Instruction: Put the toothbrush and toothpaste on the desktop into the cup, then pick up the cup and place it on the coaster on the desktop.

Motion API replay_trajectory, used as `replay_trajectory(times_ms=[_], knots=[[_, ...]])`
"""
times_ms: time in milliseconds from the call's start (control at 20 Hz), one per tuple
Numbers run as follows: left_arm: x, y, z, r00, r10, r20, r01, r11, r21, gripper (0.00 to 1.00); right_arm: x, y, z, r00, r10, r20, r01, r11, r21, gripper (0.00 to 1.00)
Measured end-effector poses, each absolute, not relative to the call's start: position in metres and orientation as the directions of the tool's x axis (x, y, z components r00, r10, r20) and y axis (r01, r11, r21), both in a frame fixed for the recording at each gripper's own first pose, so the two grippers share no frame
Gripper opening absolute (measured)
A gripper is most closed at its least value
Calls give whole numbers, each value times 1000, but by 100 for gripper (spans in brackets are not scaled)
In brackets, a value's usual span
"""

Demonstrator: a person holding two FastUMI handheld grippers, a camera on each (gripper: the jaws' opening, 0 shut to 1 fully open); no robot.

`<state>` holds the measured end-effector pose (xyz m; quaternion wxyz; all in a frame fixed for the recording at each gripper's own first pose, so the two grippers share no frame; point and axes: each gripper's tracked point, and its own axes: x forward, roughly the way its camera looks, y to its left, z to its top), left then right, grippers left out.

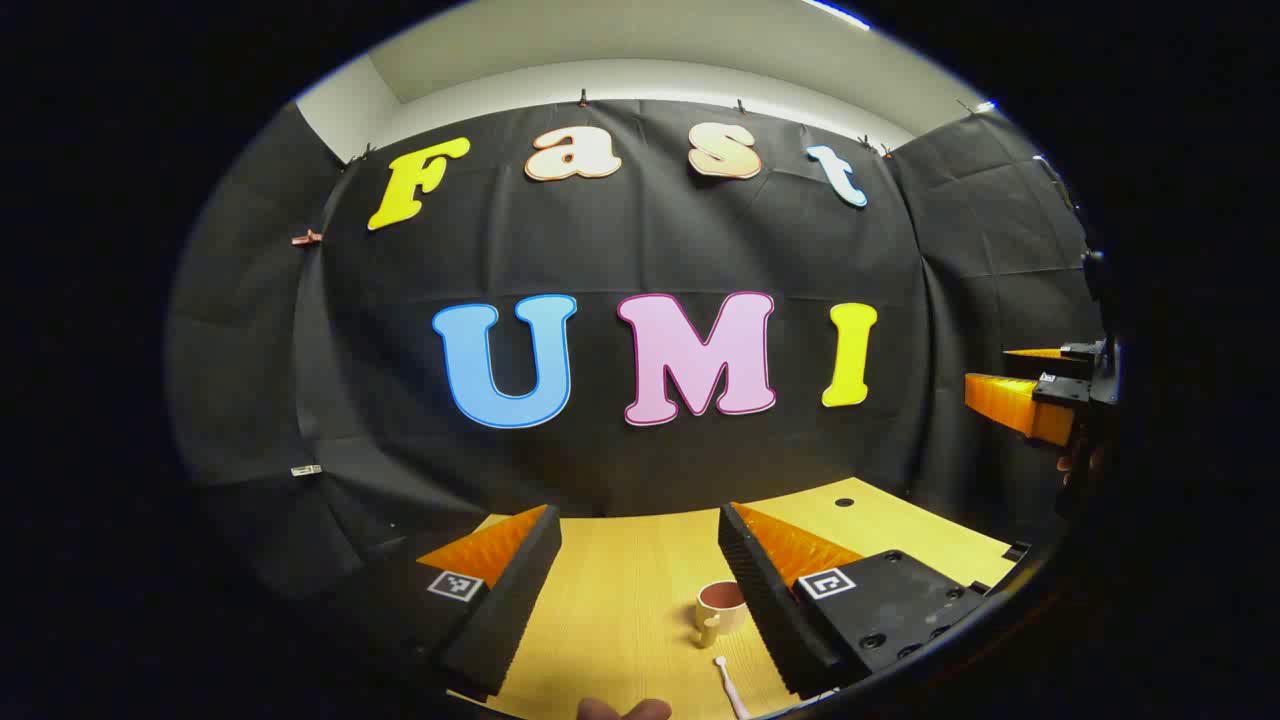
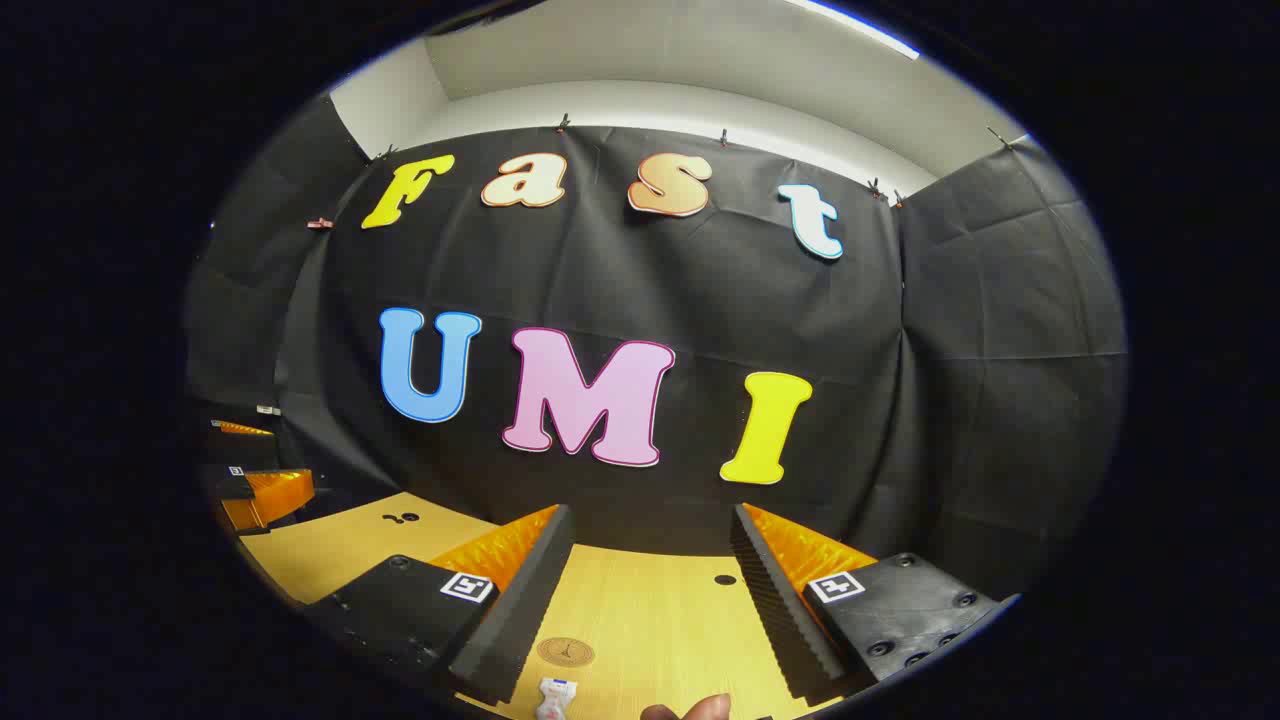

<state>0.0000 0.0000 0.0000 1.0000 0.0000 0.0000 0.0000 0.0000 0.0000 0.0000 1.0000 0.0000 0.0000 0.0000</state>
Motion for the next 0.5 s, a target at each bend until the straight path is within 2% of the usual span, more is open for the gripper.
replay_trajectory(times_ms=[50, 100, 150, 250, 300, 400, 500], knots=[[0, -1, -1, 1000, -1, -3, 1, 1000, 0, 98, 1, 0, -1, 1000, -1, 1, 1, 1000, 1, 100], [1, -1, -2, 1000, -1, -8, 1, 1000, 0, 98, 1, -1, -2, 1000, -2, -2, 2, 1000, 4, 97], [2, -1, -2, 1000, -1, -11, 1, 1000, 0, 98, 1, -1, -2, 1000, -3, -4, 3, 1000, 7, 100], [2, -2, -1, 1000, 1, -12, -1, 1000, 0, 98, 3, -2, -4, 1000, -8, -9, 8, 1000, 15, 97], [2, -2, -2, 1000, 1, -11, -1, 1000, 2, 98, 3, -3, -4, 1000, -9, -7, 9, 1000, 18, 100], [2, -2, -1, 1000, 1, -7, -1, 1000, 6, 98, 3, -3, -5, 1000, -10, -5, 10, 1000, 18, 97], [3, -2, -1, 1000, 2, -7, -2, 1000, 6, 98, 4, -2, -5, 1000, -9, -9, 9, 1000, 18, 100]])
